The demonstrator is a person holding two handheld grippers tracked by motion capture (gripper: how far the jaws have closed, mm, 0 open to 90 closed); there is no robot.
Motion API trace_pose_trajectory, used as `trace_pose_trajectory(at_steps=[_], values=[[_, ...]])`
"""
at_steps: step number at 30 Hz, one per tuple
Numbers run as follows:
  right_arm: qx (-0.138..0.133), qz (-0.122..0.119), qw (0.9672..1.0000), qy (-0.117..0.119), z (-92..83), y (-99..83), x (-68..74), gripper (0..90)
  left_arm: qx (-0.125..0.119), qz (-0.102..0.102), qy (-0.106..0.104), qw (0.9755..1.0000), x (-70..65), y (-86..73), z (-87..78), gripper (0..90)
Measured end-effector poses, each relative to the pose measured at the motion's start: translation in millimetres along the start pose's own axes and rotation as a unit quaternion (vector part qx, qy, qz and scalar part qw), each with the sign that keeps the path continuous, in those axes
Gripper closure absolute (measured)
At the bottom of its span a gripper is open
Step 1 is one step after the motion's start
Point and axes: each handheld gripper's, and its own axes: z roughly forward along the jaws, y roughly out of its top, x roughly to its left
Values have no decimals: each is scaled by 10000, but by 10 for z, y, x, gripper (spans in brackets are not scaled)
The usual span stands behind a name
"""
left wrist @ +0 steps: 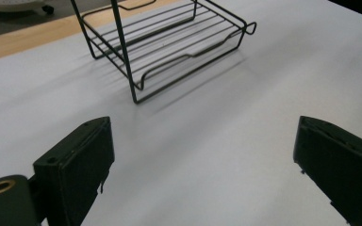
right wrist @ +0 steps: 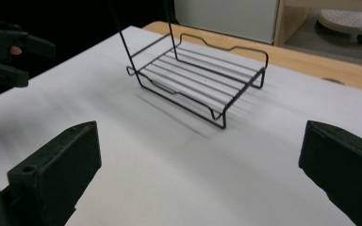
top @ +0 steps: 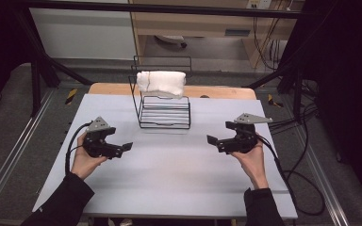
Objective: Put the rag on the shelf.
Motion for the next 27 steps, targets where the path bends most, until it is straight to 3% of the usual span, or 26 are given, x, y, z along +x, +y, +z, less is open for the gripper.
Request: trace_pose_trajectory(at_steps=[15,27], values=[[293,116,9995,-12,-96,-663,-107,2,65,-77,3,9999,41,-550,-109,67],[496,297,9983,-88,-267,-1100,-259,3,149,-134,2,9998,41,-774,-128,70]])
